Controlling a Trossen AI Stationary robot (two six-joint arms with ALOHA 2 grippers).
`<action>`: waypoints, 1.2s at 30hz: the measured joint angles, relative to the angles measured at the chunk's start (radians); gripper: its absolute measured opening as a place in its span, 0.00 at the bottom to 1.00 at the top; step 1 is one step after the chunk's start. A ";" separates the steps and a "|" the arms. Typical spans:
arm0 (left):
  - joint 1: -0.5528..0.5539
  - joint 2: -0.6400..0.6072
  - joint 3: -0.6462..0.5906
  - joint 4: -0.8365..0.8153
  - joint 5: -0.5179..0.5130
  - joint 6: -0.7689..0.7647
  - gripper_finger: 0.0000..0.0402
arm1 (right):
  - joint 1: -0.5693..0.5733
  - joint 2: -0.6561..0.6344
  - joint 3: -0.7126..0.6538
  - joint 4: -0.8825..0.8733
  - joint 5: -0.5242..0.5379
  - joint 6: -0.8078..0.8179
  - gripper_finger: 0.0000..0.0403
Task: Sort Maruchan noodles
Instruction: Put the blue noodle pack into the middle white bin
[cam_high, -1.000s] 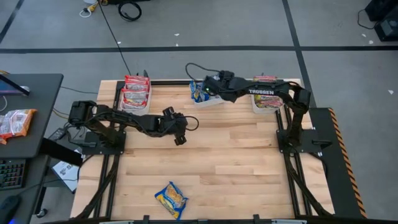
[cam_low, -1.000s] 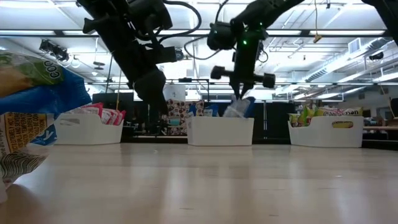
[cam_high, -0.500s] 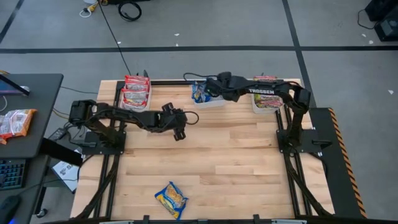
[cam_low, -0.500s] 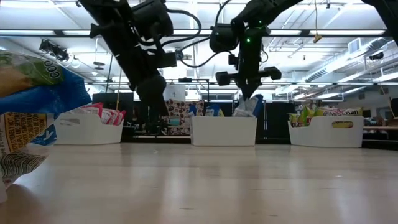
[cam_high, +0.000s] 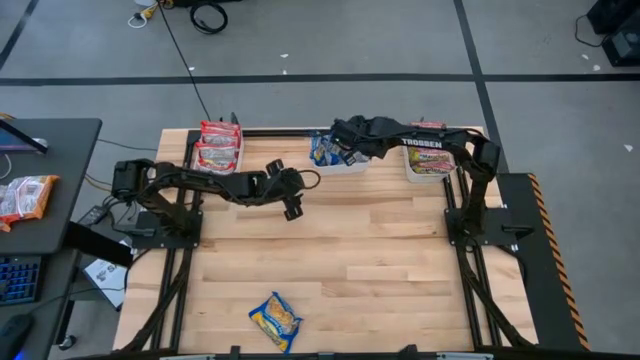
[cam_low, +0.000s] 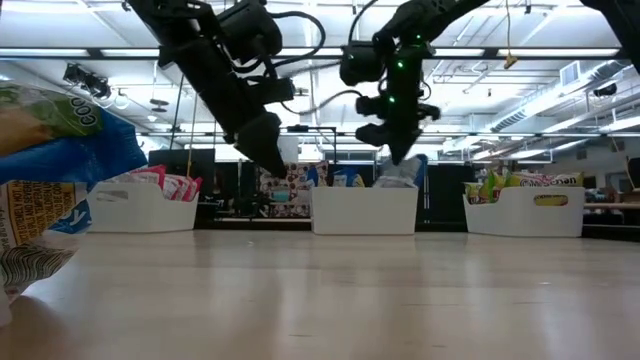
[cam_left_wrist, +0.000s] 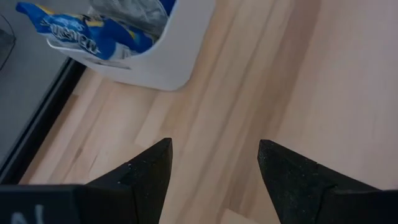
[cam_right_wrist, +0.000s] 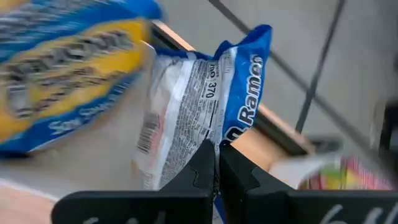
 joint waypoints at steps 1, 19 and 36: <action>0.006 0.000 0.000 0.009 0.000 0.000 0.60 | 0.007 0.000 0.000 0.027 -0.002 -0.062 0.03; 0.036 0.000 0.000 0.065 0.014 -0.026 0.60 | -0.006 0.000 -0.083 0.373 -0.329 -0.113 0.03; 0.073 0.000 0.000 -0.116 -0.036 -0.060 0.60 | -0.029 0.000 -0.108 0.547 -0.256 0.170 0.04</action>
